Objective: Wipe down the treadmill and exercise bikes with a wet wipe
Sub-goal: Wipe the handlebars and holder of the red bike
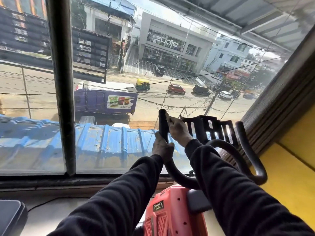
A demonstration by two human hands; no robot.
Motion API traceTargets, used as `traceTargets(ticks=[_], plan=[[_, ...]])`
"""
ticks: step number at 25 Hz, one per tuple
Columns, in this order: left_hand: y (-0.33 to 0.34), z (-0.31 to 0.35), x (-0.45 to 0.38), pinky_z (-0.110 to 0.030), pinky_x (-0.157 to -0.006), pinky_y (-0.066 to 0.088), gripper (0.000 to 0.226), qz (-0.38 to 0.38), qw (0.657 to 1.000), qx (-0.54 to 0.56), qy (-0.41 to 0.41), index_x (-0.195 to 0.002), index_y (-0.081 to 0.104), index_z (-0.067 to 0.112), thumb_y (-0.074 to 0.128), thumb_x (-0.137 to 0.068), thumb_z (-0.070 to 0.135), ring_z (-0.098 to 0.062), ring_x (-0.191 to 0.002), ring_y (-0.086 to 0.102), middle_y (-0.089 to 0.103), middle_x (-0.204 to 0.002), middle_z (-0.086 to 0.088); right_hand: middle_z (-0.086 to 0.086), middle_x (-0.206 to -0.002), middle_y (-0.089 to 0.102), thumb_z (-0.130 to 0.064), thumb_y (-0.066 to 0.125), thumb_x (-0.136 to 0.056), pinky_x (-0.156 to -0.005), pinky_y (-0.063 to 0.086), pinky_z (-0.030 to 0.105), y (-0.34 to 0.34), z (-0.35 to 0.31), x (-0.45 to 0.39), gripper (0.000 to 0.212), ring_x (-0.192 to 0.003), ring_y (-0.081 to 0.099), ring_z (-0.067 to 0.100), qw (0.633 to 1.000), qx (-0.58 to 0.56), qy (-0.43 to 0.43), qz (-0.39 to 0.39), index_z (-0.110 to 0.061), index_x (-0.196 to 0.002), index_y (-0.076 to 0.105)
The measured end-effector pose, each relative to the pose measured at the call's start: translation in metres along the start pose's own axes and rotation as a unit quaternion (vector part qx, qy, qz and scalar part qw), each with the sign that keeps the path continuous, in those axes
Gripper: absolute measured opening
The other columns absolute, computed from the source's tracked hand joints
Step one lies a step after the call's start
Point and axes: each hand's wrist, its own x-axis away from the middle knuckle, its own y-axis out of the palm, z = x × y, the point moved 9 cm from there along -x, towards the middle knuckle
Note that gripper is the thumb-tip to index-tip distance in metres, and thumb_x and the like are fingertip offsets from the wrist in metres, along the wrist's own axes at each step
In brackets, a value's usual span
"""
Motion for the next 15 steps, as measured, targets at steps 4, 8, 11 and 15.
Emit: traceTargets(ticks=[4, 8, 11, 15], plan=[[0.002, -0.005, 0.008, -0.035, -0.075, 0.047, 0.046, -0.045, 0.998, 0.037, 0.005, -0.133, 0.031, 0.016, 0.057, -0.095, 0.022, -0.029, -0.091, 0.06, 0.061, -0.105, -0.011, 0.016, -0.097, 0.066, -0.023, 0.041, -0.1, -0.07, 0.045, 0.033, 0.012, 0.019, 0.02, 0.027, -0.087, 0.06, 0.031, 0.995, 0.092, 0.012, -0.023, -0.01, -0.092, 0.064], [0.003, -0.025, 0.014, -0.032, -0.078, 0.047, 0.037, -0.048, 0.997, 0.067, -0.015, -0.119, 0.047, 0.013, 0.062, -0.093, 0.036, -0.028, -0.094, 0.061, 0.061, -0.099, -0.008, 0.016, -0.112, 0.066, -0.026, 0.045, -0.1, -0.079, 0.045, 0.033, -0.01, -0.009, 0.018, 0.031, -0.096, 0.062, 0.034, 0.974, 0.215, -0.074, 0.021, -0.015, -0.092, 0.073], [0.004, -0.038, 0.016, -0.039, -0.076, 0.054, 0.038, -0.054, 0.995, 0.085, -0.02, -0.098, 0.056, 0.018, 0.068, -0.083, 0.051, -0.026, -0.086, 0.065, 0.065, -0.088, -0.004, 0.009, -0.12, 0.052, -0.015, 0.047, -0.098, -0.085, 0.043, 0.032, 0.0, -0.049, 0.005, 0.026, -0.103, 0.056, 0.032, 0.939, 0.281, -0.18, 0.078, -0.014, -0.112, 0.069], [-0.01, -0.043, 0.013, -0.023, -0.054, 0.046, 0.036, -0.088, 0.991, 0.097, 0.001, -0.098, 0.069, 0.013, 0.074, -0.083, 0.045, -0.014, -0.054, 0.057, 0.068, -0.075, -0.004, 0.009, -0.123, 0.055, -0.01, 0.053, -0.086, -0.089, 0.047, 0.042, 0.035, -0.047, 0.029, 0.024, -0.108, 0.046, 0.033, 0.861, 0.4, -0.314, 0.017, -0.007, -0.106, 0.066]])
